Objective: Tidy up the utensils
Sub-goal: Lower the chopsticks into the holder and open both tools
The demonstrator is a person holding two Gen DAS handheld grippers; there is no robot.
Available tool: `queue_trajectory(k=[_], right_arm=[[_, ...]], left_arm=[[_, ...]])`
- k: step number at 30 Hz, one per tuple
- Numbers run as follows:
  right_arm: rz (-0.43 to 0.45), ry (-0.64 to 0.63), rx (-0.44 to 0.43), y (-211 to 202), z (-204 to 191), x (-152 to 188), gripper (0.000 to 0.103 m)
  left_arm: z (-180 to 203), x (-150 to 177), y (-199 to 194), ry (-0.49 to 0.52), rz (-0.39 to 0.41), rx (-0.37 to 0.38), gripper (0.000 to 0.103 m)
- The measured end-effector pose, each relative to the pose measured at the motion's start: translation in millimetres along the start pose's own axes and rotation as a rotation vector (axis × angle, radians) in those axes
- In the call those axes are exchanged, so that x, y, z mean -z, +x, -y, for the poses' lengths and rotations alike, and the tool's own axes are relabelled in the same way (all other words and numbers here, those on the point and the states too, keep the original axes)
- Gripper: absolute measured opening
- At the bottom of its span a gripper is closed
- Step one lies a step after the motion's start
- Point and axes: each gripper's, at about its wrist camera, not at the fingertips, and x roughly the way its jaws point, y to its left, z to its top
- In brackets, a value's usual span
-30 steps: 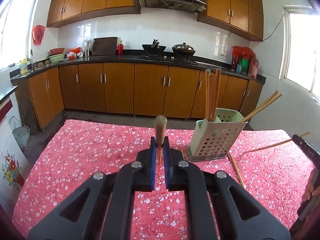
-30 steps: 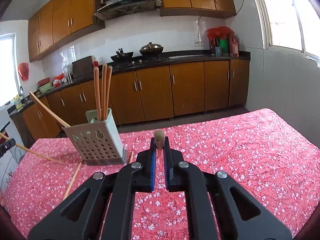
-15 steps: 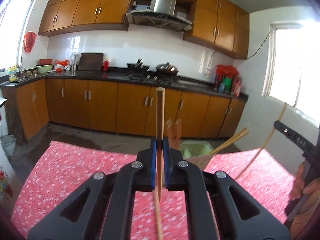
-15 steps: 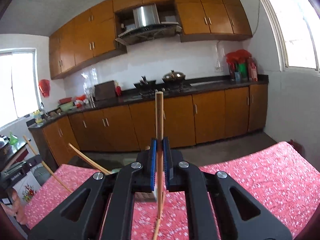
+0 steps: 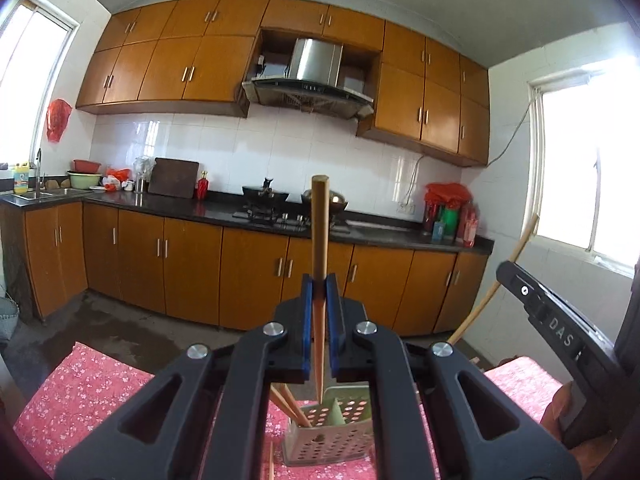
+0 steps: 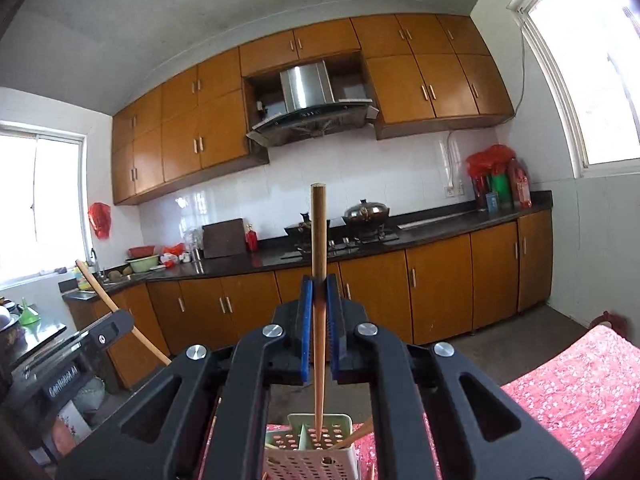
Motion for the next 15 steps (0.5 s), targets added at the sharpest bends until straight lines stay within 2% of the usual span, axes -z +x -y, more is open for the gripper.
queue_trajectory(k=[5, 6, 7, 8, 9, 15], right_arm=[[-0.096, -0.021, 0.017, 15.0, 0.3, 20.3, 0.009], [-0.091, -0.024, 0.025, 10.8, 2.8, 20.8, 0.019], [-0.082, -0.021, 0.034, 6.6, 5.5, 20.5, 0.045], [-0.066, -0.013, 0.046, 1.1, 9.1, 19.0, 0.06], [-0.051, 0.0, 0.054, -7.9, 16.1, 15.5, 0.061], [-0.074, 0.048, 0.145, -38.6, 55.1, 13.3, 0.061]], left_arm=[[-0.3, 18.9, 23.1, -0.008, -0.075, -0.007, 0.008], [-2.4, 19.6, 23.8, -0.014, -0.078, -0.005, 0.01], [-5.1, 19.4, 20.8, -0.018, -0.073, -0.009, 0.012], [-7.3, 18.0, 18.3, -0.02, -0.07, -0.015, 0.017], [-9.9, 16.2, 16.0, -0.027, -0.068, -0.017, 0.023], [-41.8, 12.0, -23.9, -0.068, -0.054, -0.061, 0.035]])
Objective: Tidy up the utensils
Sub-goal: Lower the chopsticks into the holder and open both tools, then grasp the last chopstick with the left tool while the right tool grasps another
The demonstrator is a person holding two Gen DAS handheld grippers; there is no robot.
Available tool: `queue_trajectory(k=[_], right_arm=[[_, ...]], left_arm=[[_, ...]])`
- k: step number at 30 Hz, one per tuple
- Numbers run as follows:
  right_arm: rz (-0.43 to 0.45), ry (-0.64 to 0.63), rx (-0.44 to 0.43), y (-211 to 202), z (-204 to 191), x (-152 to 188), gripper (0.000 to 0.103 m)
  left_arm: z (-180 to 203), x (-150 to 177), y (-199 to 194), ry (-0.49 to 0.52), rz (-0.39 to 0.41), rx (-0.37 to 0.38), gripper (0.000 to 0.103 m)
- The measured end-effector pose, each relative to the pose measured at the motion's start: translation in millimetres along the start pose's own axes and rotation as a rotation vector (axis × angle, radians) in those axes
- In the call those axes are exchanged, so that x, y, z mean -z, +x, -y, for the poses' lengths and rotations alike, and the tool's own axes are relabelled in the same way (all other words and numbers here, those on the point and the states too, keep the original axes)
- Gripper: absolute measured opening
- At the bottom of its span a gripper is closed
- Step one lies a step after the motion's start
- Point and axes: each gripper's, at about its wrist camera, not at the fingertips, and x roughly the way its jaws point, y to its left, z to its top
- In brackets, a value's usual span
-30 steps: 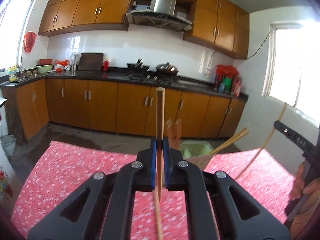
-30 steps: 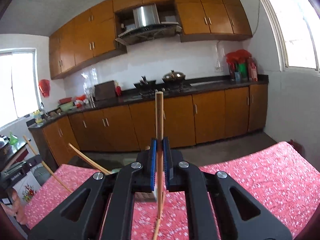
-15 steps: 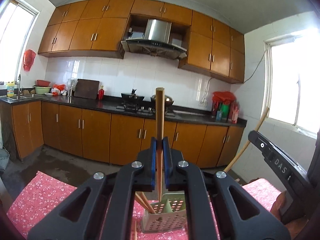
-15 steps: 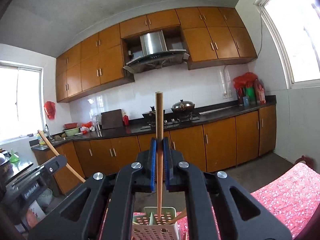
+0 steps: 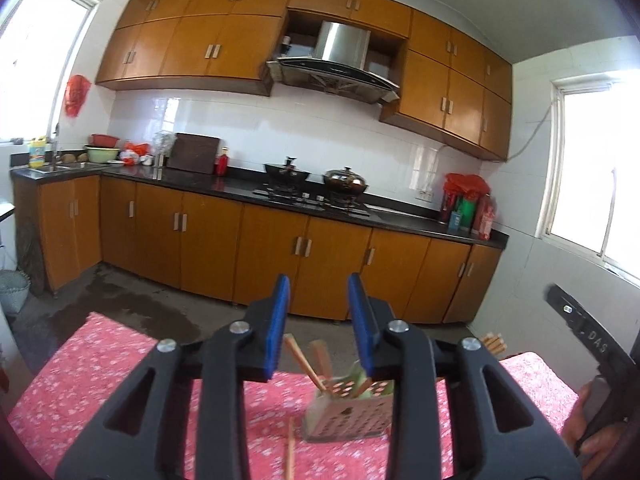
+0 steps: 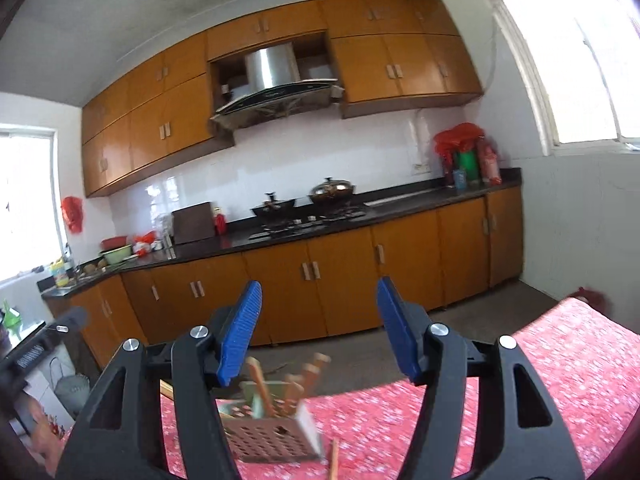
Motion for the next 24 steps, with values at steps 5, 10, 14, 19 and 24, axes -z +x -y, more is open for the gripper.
queue_trajectory(k=[5, 10, 14, 19, 24], right_arm=[[-0.226, 0.015, 0.079, 7.3, 43.4, 51.2, 0.06], [-0.514, -0.006, 0.055, 18.3, 53.3, 140.4, 0.038], [-0.64, -0.025, -0.042, 12.0, 31.9, 188.8, 0.029], [-0.726, -0.086, -0.101, 9.3, 0.2, 220.9, 0.029], [-0.739, -0.154, -0.048, 11.9, -11.1, 233.8, 0.008]], left_arm=[[-41.0, 38.0, -21.7, 0.02, -0.078, -0.093, 0.039], [-73.8, 112.3, -18.1, 0.034, -0.26, -0.165, 0.039], [-77.3, 161.8, -13.5, 0.016, -0.389, -0.13, 0.039], [-52.2, 191.8, -5.8, 0.088, -0.47, -0.045, 0.038], [-25.0, 207.7, 7.7, 0.153, -0.537, -0.01, 0.037]])
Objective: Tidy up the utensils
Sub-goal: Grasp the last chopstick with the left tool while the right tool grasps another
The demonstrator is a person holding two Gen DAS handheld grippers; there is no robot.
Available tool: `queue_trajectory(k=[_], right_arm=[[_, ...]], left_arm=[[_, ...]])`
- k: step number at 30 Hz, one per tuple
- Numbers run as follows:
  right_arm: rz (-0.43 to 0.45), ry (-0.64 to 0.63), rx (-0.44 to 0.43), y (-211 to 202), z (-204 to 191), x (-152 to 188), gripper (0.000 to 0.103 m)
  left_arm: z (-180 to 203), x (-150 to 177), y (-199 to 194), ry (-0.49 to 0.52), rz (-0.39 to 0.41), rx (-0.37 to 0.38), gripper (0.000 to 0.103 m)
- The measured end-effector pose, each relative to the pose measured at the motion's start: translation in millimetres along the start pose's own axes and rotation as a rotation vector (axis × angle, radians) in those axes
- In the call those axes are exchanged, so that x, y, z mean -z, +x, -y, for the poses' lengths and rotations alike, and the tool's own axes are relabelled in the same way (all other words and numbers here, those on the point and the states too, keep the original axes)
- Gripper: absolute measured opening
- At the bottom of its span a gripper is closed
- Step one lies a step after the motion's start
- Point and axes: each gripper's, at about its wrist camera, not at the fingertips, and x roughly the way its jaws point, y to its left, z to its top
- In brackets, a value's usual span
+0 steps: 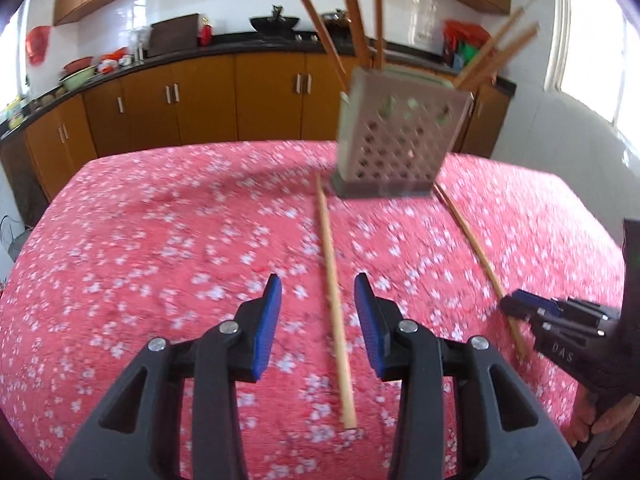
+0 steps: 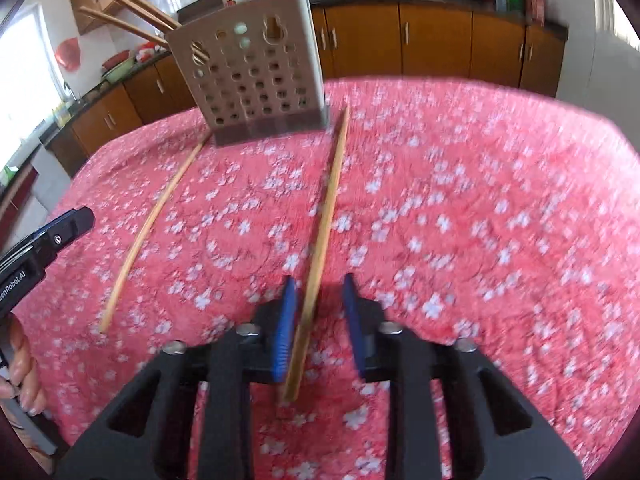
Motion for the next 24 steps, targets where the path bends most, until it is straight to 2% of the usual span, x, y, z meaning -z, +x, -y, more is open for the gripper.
queue_trajectory(k=[5, 7, 9, 11, 19, 21, 24], right_arm=[[0.005, 0.087, 0.035, -1.6, 25.6, -0.5, 0.008], [0.005, 0.092, 0.042, -2.6, 29.7, -0.7, 0.008], [0.005, 0.089, 0.042, -2.2, 30.9, -4.4, 0.008], [0.007, 0.08, 0.045, -2.6, 31.5, -5.3, 0.008], [0.018, 0.091, 0.091, 13.7, 46.0, -25.9, 0.008], [0.017, 0.091, 0.101, 20.3, 49.5, -33.6, 0.008], [0.014, 0.095, 0.101, 29.3, 52.1, -44.6, 0.008]], left_arm=[[12.7, 2.9, 23.7, 0.021, -0.066, -0.016, 0.032], [15.4, 4.0, 33.3, 0.027, -0.099, -0.034, 0.026], [15.5, 4.8, 43.7, 0.028, -0.135, -0.056, 0.012], [11.8, 4.5, 50.4, 0.012, -0.146, -0.072, 0.009], [-33.2, -11.5, 65.6, -0.038, -0.156, -0.146, 0.01], [-42.1, -15.5, 67.2, -0.038, -0.156, -0.146, 0.02], [-50.6, -19.8, 70.1, -0.056, -0.147, -0.151, 0.024]])
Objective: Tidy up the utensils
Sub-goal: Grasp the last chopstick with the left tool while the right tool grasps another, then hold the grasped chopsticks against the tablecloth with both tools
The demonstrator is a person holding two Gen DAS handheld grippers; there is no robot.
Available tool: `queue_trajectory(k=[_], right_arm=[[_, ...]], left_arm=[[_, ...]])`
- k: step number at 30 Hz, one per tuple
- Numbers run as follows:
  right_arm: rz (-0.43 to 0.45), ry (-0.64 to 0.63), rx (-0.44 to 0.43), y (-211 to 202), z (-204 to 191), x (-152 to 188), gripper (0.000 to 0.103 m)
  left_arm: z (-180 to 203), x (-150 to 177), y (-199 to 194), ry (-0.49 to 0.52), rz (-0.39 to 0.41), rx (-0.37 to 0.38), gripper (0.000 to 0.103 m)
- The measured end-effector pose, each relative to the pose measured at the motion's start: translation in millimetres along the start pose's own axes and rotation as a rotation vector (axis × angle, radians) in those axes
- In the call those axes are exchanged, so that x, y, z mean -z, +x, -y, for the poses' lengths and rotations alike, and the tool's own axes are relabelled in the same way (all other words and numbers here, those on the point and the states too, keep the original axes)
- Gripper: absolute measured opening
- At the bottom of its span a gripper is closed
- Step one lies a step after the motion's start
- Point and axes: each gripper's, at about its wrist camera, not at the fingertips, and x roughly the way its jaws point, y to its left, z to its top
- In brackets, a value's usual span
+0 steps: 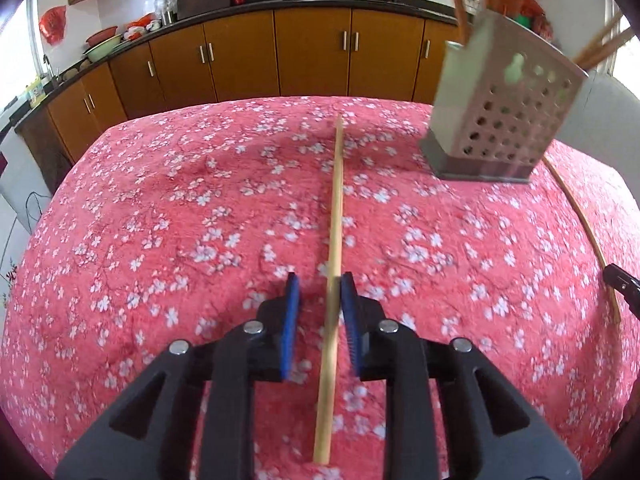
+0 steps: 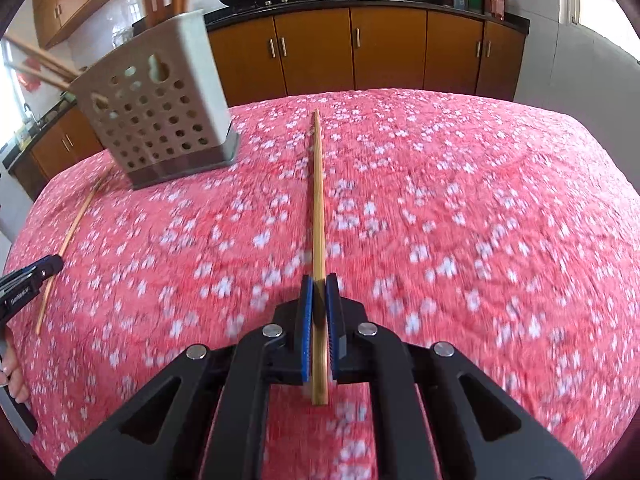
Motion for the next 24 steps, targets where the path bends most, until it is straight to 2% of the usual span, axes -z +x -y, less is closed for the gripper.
queue_trajectory(k=[7, 24], right_arm=[[0.017, -0.008, 0.008, 9.4, -2.1, -6.3, 0.008], [0.019, -0.012, 0.018, 2.3, -3.2, -1.7, 0.008]], left_arm=[[-9.7, 0.2, 0.7, -0.037, 0.007, 0.039, 0.024], [-11.0, 0.7, 0.6, -0.039, 0.007, 0.039, 0.024]])
